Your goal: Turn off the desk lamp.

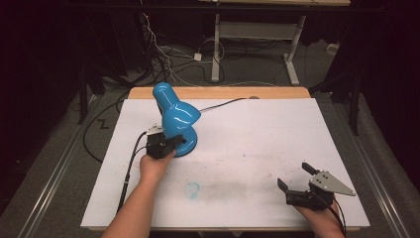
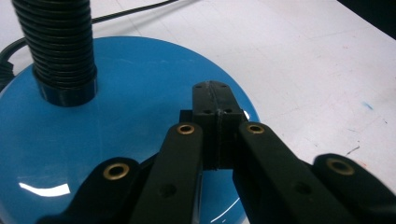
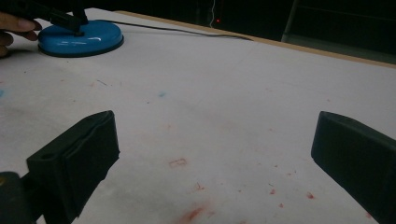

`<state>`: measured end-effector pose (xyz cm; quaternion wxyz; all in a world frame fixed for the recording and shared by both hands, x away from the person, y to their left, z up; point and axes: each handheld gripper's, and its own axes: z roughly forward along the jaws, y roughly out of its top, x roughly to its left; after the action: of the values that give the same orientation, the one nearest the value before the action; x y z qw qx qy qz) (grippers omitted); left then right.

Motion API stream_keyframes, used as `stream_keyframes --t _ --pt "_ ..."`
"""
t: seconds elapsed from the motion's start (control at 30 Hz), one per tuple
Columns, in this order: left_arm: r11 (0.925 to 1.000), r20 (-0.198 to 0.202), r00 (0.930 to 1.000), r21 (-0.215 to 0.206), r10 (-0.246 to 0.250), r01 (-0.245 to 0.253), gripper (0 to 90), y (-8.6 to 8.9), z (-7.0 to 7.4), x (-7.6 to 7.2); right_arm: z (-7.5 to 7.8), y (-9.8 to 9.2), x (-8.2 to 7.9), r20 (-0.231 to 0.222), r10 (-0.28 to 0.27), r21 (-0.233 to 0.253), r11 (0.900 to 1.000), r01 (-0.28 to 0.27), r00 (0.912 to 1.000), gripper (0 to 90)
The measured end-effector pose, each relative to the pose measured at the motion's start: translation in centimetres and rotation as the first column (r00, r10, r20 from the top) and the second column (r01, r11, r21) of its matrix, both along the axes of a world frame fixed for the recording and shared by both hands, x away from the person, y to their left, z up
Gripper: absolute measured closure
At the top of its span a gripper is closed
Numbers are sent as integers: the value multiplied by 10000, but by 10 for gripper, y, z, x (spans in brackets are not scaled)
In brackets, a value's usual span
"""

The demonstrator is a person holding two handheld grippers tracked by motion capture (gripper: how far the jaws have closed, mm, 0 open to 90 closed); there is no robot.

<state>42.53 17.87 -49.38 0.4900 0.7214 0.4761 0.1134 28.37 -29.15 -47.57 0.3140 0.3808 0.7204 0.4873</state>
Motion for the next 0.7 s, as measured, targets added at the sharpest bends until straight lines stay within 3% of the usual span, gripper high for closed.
stream_keyframes --t 0.23,0.4,0.6,0.7 --pt "10000 138 9999 -16 84 -84 885 3 4 -2 0 -2 0 -20 -62 61 10000 62 10000 15" --pt "9998 -35 10000 158 -78 79 885 7 7 -5 0 -1 1 -21 -42 55 10000 42 10000 15" --pt "9992 42 9998 323 -219 217 885 11 10 -12 1 0 0 4 -4 27 10000 4 10000 15" --pt "9997 -131 9997 130 -222 224 884 14 9 -15 1 0 0 11 4 40 10000 -4 10000 15"
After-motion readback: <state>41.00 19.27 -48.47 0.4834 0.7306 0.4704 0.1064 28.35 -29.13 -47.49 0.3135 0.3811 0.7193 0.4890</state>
